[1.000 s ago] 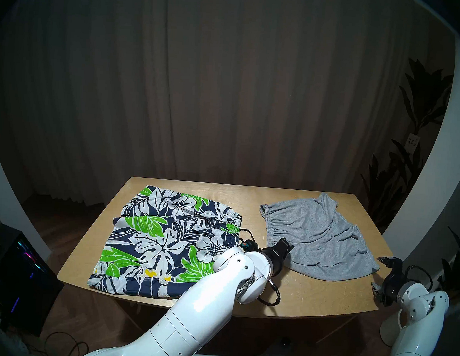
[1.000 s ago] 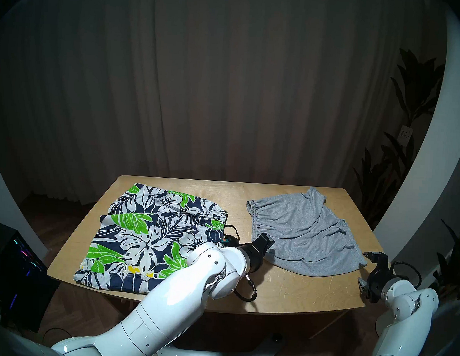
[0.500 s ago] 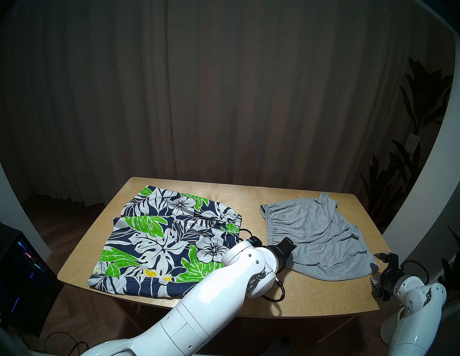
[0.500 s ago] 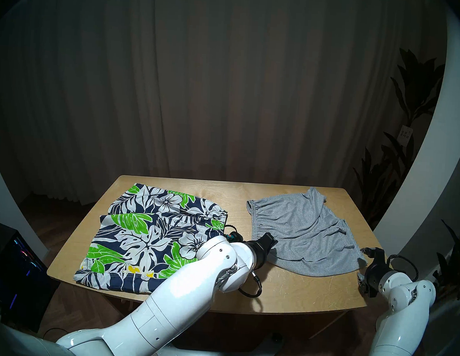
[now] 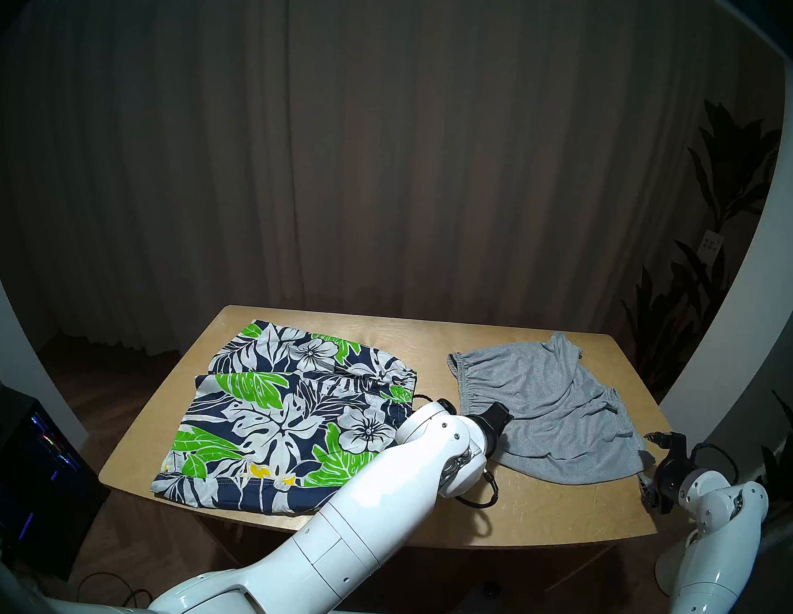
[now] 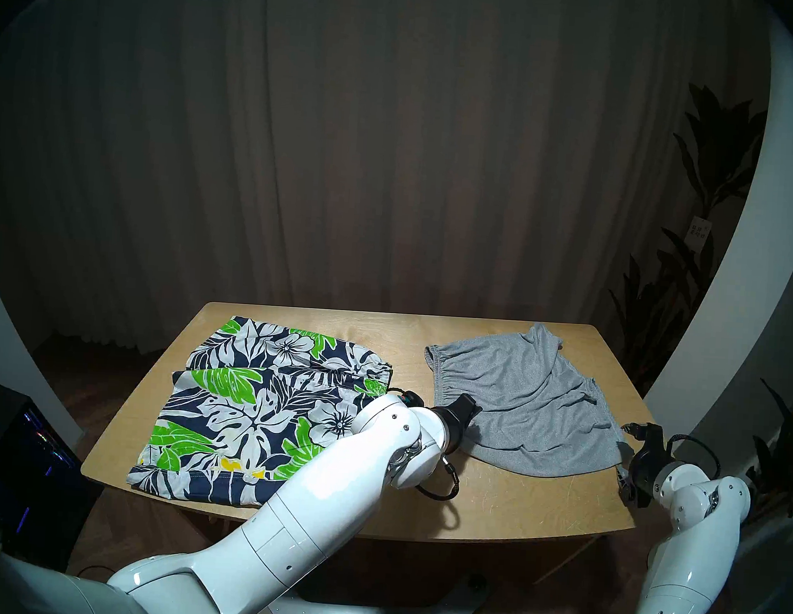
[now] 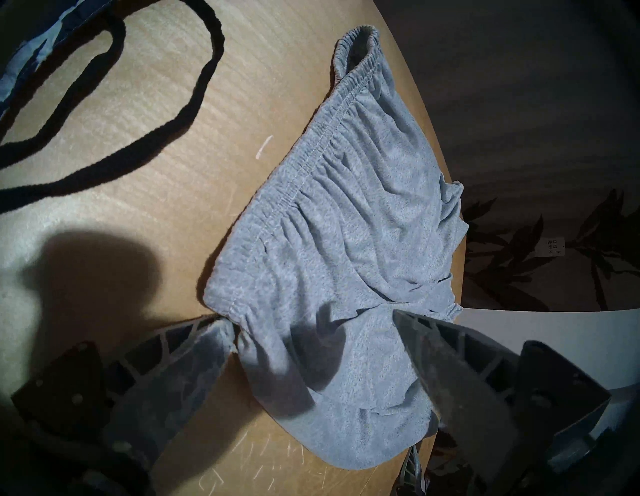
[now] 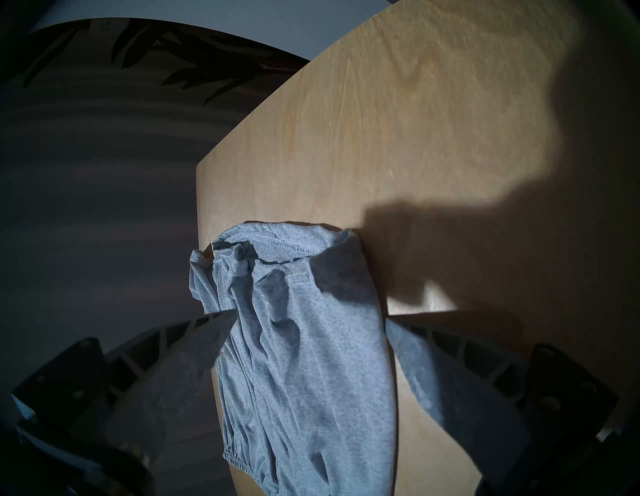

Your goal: Fold pants twice and stack them

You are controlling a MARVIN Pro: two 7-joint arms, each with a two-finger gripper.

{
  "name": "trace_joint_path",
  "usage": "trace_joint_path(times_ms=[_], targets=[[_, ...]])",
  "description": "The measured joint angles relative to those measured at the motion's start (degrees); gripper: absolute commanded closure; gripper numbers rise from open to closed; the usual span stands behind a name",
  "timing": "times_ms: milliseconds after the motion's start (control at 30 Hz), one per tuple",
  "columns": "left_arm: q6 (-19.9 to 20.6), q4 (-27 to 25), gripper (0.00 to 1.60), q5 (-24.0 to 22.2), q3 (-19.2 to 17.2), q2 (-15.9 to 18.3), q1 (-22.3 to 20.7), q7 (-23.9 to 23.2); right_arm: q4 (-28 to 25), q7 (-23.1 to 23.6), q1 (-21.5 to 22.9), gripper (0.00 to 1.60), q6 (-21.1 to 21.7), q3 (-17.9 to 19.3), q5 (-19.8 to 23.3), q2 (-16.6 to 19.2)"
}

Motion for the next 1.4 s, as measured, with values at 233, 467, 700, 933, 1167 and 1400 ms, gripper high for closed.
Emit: trace_joint_path(times_ms=[233, 467, 700, 933, 1167, 1400], targets=[[-0.2, 1.3, 0.35, -0.5, 0.4, -0.5, -0.8, -0.6, 1.2, 0.9, 0.3, 0.0, 0.2, -0.3, -0.3, 0.8], [-1.3, 3.0, 1.1, -1.0, 1.2, -0.5, -0.9, -0.6, 3.4, 1.6, 0.6, 0.85, 0.7, -0.9, -1.1, 1.7], [-1.9, 2.8, 1.37, -0.8, 1.6, -0.1, -0.5, 0.0, 4.6, 1.5, 0.6, 1.37, 1.1, -1.2, -1.5, 2.0], [-2.0, 0.5, 1.6, -0.9, 1.4, 1.3, 0.1, 2.2, 4.6, 1.4, 0.7, 1.6, 1.3, -1.2, -1.4, 2.1], [-0.7, -3.2, 1.6, -2.1, 0.6, 3.6, 1.5, 4.3, 3.3, -0.7, 0.2, 1.6, 1.9, -0.4, 0.1, 1.4], [1.0, -6.3, 1.6, -3.3, 0.3, 5.7, 2.8, 5.5, -0.6, -4.8, -1.2, 1.6, 3.0, 0.8, 2.9, -0.3]])
